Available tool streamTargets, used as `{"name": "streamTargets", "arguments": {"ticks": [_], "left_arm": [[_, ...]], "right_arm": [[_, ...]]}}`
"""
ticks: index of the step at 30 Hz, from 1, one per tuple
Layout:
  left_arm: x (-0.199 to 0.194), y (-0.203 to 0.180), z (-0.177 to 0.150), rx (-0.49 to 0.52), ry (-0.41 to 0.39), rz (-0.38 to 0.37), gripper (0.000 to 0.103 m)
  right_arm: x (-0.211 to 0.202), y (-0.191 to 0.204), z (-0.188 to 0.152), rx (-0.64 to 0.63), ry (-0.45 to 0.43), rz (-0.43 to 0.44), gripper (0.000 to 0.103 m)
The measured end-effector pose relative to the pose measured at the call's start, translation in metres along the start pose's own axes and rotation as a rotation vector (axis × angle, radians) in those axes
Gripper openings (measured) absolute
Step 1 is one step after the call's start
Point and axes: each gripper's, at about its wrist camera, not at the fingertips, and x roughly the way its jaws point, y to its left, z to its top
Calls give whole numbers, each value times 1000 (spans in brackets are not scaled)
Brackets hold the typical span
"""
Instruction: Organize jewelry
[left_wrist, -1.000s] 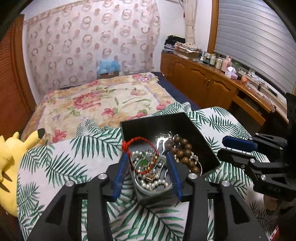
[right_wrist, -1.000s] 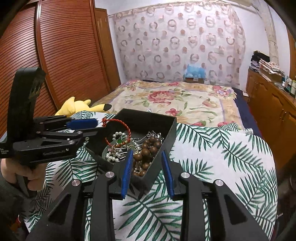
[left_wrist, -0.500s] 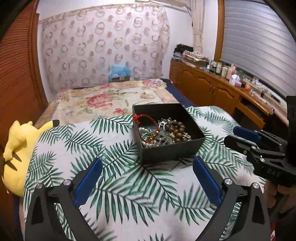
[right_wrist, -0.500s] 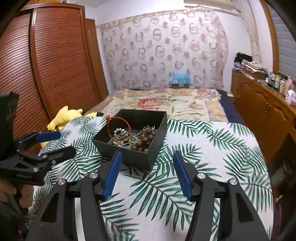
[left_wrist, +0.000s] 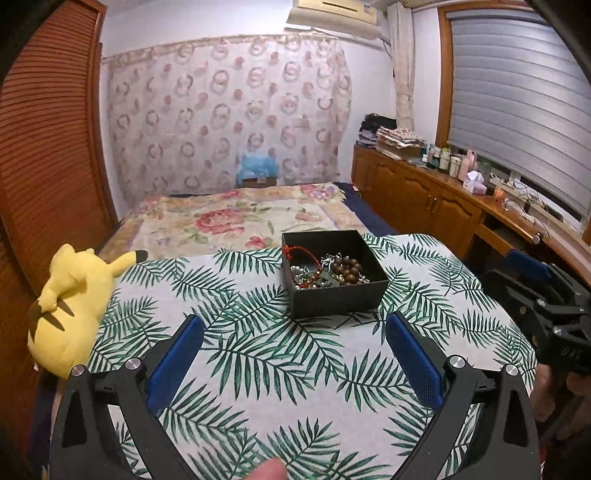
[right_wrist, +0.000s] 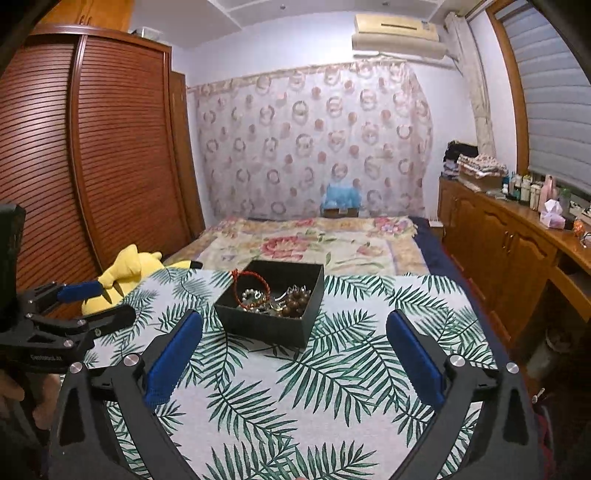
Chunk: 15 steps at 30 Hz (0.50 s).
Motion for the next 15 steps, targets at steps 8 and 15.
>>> {"name": "streamTargets", "arguments": {"ticks": [8, 15], "left_arm": [[-10, 1, -2, 5, -17, 17, 95], [-15, 2, -1, 0, -29, 17, 95]], "right_arm": [[-8, 7, 2, -7, -13, -10, 100], [-6, 7, 1, 0, -7, -16, 100]]}}
